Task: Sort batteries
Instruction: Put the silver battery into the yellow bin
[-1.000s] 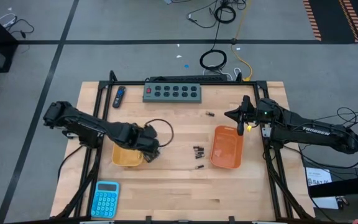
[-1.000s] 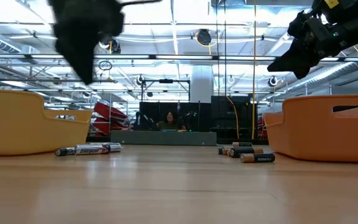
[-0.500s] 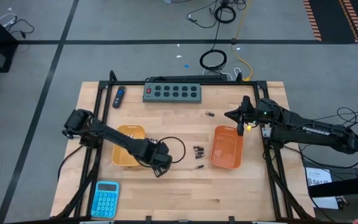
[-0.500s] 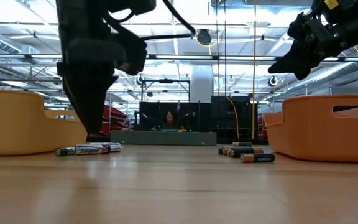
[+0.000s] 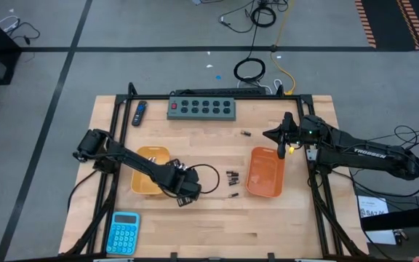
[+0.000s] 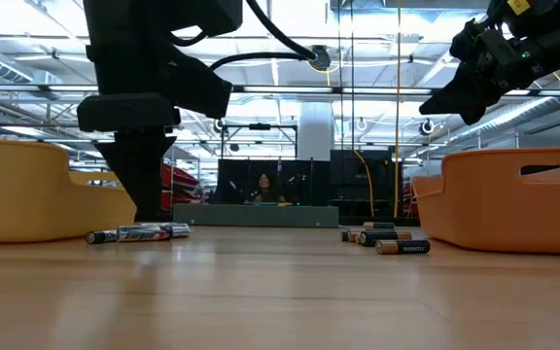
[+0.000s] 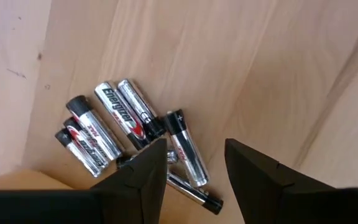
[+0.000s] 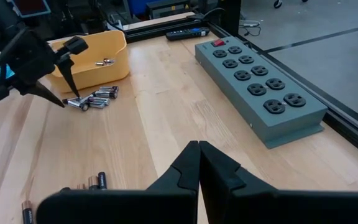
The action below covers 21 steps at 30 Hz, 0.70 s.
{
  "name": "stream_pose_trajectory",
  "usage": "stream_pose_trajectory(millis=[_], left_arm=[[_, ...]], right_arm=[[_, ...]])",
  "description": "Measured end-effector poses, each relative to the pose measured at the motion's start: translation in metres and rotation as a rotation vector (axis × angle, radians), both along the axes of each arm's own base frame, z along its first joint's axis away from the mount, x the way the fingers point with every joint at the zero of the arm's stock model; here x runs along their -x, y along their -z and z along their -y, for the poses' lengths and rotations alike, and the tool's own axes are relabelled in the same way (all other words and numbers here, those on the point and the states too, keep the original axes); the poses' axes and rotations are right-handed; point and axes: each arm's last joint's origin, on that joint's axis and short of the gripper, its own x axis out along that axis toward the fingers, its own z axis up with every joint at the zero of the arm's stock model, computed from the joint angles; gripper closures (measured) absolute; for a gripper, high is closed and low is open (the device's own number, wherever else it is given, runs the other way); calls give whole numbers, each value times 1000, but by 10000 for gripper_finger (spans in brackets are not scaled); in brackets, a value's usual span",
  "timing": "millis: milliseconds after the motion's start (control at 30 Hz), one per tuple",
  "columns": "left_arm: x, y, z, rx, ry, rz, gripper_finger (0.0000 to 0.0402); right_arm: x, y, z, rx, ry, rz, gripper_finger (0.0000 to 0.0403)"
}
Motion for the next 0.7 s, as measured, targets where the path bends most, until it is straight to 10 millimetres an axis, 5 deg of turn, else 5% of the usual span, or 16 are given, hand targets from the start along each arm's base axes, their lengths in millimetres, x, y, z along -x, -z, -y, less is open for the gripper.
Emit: stream_pose_trajectory(millis=[700], left_arm=[[1, 10, -2, -5, -22, 42, 231]], right_arm=[[0, 0, 0, 0, 0, 0, 403]])
